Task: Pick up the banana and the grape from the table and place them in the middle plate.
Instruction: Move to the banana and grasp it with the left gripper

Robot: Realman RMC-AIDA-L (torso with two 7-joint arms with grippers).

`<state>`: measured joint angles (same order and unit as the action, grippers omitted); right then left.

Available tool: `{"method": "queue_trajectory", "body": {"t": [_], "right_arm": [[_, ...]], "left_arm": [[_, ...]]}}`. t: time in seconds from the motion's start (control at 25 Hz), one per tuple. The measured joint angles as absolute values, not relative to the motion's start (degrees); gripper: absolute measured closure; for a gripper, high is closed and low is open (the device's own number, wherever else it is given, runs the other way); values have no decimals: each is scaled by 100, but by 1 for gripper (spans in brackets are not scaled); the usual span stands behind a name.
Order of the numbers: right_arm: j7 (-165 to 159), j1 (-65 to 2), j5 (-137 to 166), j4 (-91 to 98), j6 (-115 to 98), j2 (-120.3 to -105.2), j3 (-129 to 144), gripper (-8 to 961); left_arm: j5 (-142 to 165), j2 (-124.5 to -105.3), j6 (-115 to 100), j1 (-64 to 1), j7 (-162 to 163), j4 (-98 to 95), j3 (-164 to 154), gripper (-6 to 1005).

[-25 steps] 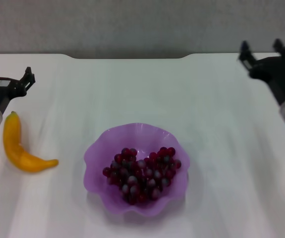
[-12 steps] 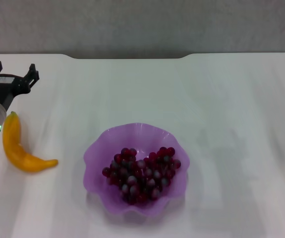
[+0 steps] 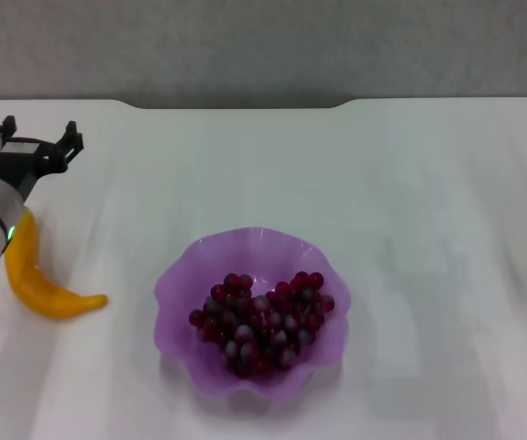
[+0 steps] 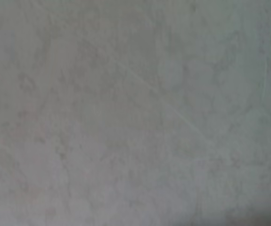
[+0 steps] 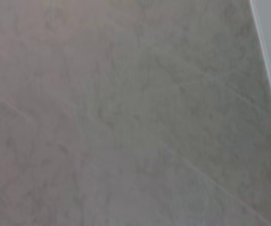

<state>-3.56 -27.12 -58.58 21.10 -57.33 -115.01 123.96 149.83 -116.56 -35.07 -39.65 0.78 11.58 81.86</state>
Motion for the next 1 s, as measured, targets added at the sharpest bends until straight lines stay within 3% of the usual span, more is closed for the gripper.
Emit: {"method": "queue_trajectory", "body": {"t": [0.32,1.0], "right_arm": [[-318,-2699,-5844,1934,-5699,-11488,12393,128],[-272,-2664,-5778,1817,-5716,-11487,12392,134]], "left_arm": [[14968,-11642,-2859,-3918,102,1694,8623,141],[15303,-11606,1654,-3548,-1083,4223,10990,142]]}}
